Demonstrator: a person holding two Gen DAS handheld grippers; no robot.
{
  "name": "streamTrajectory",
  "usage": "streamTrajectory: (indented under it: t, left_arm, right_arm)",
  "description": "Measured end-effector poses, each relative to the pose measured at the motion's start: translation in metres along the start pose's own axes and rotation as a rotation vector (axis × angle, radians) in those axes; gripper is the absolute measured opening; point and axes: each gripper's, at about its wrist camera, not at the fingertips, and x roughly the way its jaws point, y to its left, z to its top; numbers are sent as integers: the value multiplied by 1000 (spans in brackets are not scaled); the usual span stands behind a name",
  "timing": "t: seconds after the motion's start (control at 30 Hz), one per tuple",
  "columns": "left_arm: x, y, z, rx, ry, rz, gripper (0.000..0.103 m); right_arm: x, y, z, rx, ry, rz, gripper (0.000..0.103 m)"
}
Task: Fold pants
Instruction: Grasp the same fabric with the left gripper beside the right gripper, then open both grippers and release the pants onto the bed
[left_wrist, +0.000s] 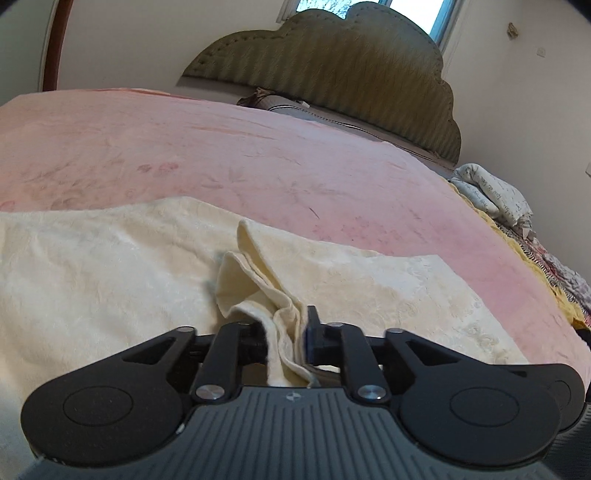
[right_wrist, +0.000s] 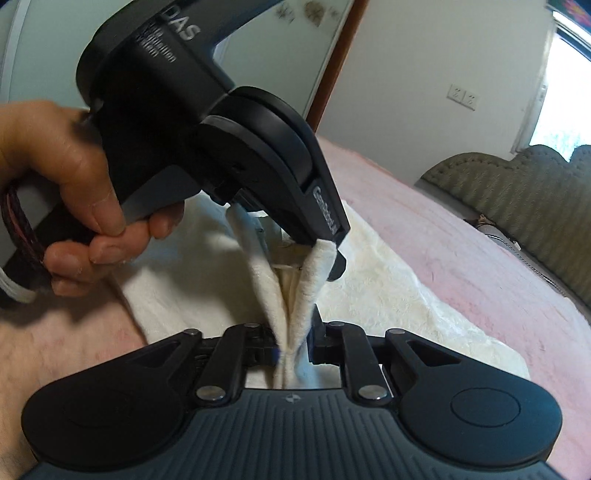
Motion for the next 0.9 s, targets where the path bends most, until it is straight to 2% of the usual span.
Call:
streamTrajectory:
  t: [0.03, 0.1, 0.17, 0.23, 0.27, 0.3, 0.37, 0.4, 0.43, 0.47, 0.53, 0.57, 0.63, 0.7, 0.73, 0.77, 0.8, 0.83, 0.87, 0.9]
  left_arm:
    - [0, -1, 1, 3, 0, 24, 44]
    - [-2, -1, 5, 23, -13, 52, 52]
    - [-1, 0, 11, 29, -20, 54, 52]
    - [-1, -2, 13, 36, -20, 45, 50]
    - [0, -5, 14, 53, -20, 58, 47]
    - [2, -7, 13, 75, -19, 79, 43]
    - [5, -12, 10, 103, -21, 106, 38]
    - [5, -13, 8, 113, -23, 113, 35]
    - [4, -14, 7, 125, -23, 118, 34]
    - [3, -15, 6, 137, -20, 122, 34]
    - [1, -15, 5, 149, -10, 120, 33]
    - [0, -14, 5, 149, -3, 123, 33]
    - [-1, -11, 4, 125, 6, 130, 34]
    - [-5, -8, 3, 99, 0, 136, 41]
    - [-7, -8, 3, 91, -8, 144, 41]
    - [-9, -8, 3, 92, -13, 152, 41]
    - [-12, -8, 3, 96, -17, 163, 42]
    - [-14, -7, 2, 97, -22, 173, 43]
    - [-18, -6, 3, 96, -29, 183, 44]
    - [-22, -4, 2, 94, -40, 193, 47]
  right_arm:
    - [-2, 0, 0, -1, 6, 2, 15]
    - [-6, -10, 8, 7, 34, 46, 16]
    - [-21, -30, 11, 51, 47, 152, 20]
    - [-40, -56, 13, 126, 13, 252, 29]
    - [-48, -72, 15, 162, -21, 251, 30]
    - [-55, -85, 14, 198, -49, 223, 33]
    - [-62, -110, 7, 281, -64, 94, 45]
    - [-60, -120, 2, 313, -42, 14, 54]
    - [-54, -130, -6, 342, 16, -79, 57]
    - [-46, -135, -14, 349, 93, -126, 57]
    - [-35, -133, -32, 297, 216, -147, 56]
    - [-38, -129, -40, 260, 231, -168, 56]
    - [-53, -127, -49, 282, 204, -218, 57]
    - [-66, -127, -50, 303, 187, -305, 57]
    - [-71, -131, -51, 312, 159, -334, 57]
    - [-76, -130, -49, 322, 130, -317, 57]
    - [-72, -138, -46, 332, 105, -251, 57]
    - [-81, -127, -46, 328, 111, -167, 60]
    - [-72, -120, -45, 298, 156, -92, 61]
    - [-63, -112, -47, 248, 196, -84, 61]
